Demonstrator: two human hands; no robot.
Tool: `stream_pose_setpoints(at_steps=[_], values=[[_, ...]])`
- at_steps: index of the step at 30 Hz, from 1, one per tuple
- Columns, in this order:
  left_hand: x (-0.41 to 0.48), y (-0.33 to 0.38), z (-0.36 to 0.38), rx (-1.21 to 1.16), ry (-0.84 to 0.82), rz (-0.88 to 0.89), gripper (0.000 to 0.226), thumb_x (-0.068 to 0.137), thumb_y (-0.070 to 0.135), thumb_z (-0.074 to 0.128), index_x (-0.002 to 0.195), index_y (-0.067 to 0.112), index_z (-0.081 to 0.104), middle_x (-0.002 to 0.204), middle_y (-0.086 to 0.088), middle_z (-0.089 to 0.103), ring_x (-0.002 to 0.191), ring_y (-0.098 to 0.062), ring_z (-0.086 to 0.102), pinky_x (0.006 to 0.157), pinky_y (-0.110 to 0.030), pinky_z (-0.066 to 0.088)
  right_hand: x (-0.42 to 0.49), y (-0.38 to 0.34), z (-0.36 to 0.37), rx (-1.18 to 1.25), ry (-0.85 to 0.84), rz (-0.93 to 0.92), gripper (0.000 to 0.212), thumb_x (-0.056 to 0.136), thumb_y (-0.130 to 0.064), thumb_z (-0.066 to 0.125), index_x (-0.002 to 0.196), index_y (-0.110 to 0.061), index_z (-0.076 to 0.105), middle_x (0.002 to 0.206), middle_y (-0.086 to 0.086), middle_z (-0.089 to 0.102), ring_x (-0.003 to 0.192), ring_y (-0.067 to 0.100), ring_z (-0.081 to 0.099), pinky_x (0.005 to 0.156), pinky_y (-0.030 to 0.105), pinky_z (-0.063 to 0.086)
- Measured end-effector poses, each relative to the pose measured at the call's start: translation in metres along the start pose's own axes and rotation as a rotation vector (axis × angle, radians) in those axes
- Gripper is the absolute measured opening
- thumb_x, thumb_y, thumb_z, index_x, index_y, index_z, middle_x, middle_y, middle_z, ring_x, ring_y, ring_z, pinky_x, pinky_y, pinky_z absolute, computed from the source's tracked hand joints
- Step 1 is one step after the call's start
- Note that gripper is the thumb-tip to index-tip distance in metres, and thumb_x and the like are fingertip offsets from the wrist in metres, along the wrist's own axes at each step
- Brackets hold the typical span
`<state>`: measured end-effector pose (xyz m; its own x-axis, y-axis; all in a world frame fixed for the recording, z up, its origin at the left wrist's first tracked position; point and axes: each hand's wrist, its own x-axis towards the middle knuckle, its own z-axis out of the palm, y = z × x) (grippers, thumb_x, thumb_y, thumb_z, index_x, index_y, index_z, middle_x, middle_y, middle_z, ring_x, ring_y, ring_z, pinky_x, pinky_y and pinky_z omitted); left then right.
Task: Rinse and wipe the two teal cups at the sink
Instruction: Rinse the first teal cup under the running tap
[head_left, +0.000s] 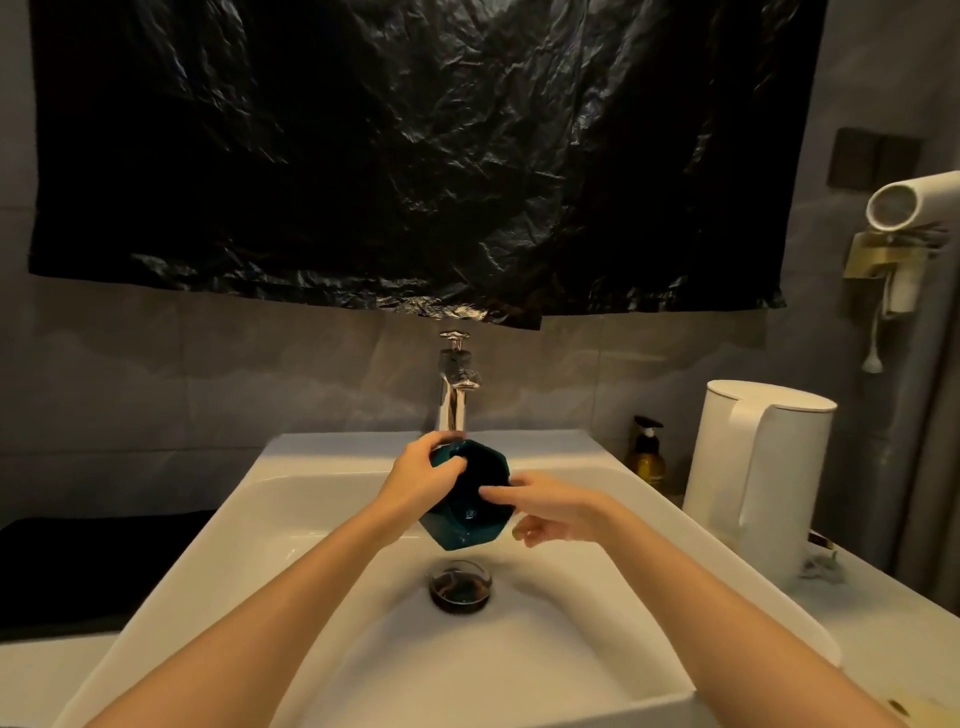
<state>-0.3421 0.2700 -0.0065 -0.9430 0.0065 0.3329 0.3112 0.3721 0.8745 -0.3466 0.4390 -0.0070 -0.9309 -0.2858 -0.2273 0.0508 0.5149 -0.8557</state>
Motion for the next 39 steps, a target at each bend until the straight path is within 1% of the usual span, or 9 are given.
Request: stream_pose_setpoints(at_steps=[3,7,14,18,22,28,32,37,39], values=[[-0.005,0.0,0.004,0.036,-0.044,0.132,0.032,0.091,0.011,0.053,0.115,0.031,0.058,0.114,0.0,0.058,0.105,-0.016,0.054,0.08,-0.021,0.047,-0.002,0.003,-0.004,0.18,-0.048,-0.015,0.033,0.096,-0.037,0.053,0.121,-0.016,0.049,0.101,0.009,0.06,0.059,0.009,0.045,0.056,0.018,0.045],[-0.014,0.002,0.01,0.094,-0.043,0.314,0.043,0.087,0.007,0.054,0.123,0.032,0.054,0.116,0.003,0.06,0.107,-0.014,0.055,0.091,-0.027,0.05,-0.004,0.008,-0.008,0.122,0.016,-0.121,0.029,0.1,-0.024,0.048,0.128,-0.017,0.043,0.096,0.015,0.057,0.057,0.013,0.045,0.051,0.021,0.044],[-0.021,0.013,0.012,0.374,0.125,0.811,0.057,0.088,0.016,0.061,0.14,0.018,0.036,0.132,-0.002,0.047,0.112,-0.015,0.054,0.094,-0.027,0.05,-0.009,-0.002,-0.01,0.125,0.357,-0.563,0.024,0.101,-0.011,0.034,0.103,-0.031,0.047,0.078,0.006,0.056,0.057,0.015,0.047,0.046,0.026,0.036],[-0.018,0.012,0.001,0.649,0.223,1.042,0.057,0.091,0.033,0.054,0.14,0.013,0.033,0.135,-0.009,0.044,0.109,-0.022,0.056,0.087,-0.03,0.053,-0.01,0.0,-0.011,-0.042,0.563,-0.824,0.034,0.099,-0.012,0.039,0.105,-0.045,0.041,0.093,-0.004,0.059,0.076,0.01,0.058,0.063,0.024,0.049],[-0.014,0.01,-0.008,0.742,0.315,1.131,0.067,0.082,0.025,0.07,0.137,0.015,0.033,0.134,-0.008,0.042,0.109,-0.024,0.055,0.086,-0.034,0.053,-0.015,0.002,-0.009,-0.23,0.688,-0.982,0.027,0.095,-0.024,0.037,0.12,-0.034,0.033,0.109,0.004,0.054,0.086,0.012,0.055,0.069,0.019,0.051],[-0.014,0.006,-0.013,0.848,0.375,1.158,0.085,0.061,0.019,0.087,0.129,0.013,0.038,0.115,-0.013,0.04,0.079,-0.028,0.066,0.064,-0.03,0.058,-0.006,0.01,-0.01,-0.451,0.783,-1.052,0.05,0.093,-0.01,0.056,0.127,-0.028,0.025,0.116,0.013,0.057,0.089,0.019,0.061,0.073,0.025,0.059],[-0.014,0.004,-0.012,0.831,0.328,1.101,0.083,0.066,0.021,0.084,0.132,0.014,0.035,0.113,-0.012,0.047,0.074,-0.026,0.066,0.055,-0.028,0.058,-0.01,0.01,-0.009,-0.45,0.758,-0.973,0.045,0.096,-0.01,0.052,0.128,-0.029,0.025,0.116,0.01,0.058,0.092,0.02,0.061,0.076,0.026,0.058],[-0.022,0.012,-0.005,0.464,0.034,0.683,0.063,0.085,0.028,0.067,0.138,0.034,0.034,0.12,-0.001,0.057,0.098,-0.015,0.06,0.082,-0.031,0.056,-0.012,0.007,-0.014,-0.259,0.598,-0.653,0.014,0.098,-0.017,0.042,0.108,-0.025,0.045,0.097,0.006,0.065,0.086,0.024,0.062,0.077,0.046,0.055],[-0.026,0.014,-0.002,0.353,-0.043,0.526,0.05,0.09,0.029,0.058,0.134,0.042,0.039,0.122,0.008,0.058,0.106,-0.009,0.055,0.091,-0.031,0.051,-0.014,0.004,-0.014,-0.2,0.483,-0.524,0.011,0.098,-0.019,0.041,0.103,-0.021,0.05,0.093,0.007,0.063,0.086,0.026,0.059,0.075,0.043,0.053]])
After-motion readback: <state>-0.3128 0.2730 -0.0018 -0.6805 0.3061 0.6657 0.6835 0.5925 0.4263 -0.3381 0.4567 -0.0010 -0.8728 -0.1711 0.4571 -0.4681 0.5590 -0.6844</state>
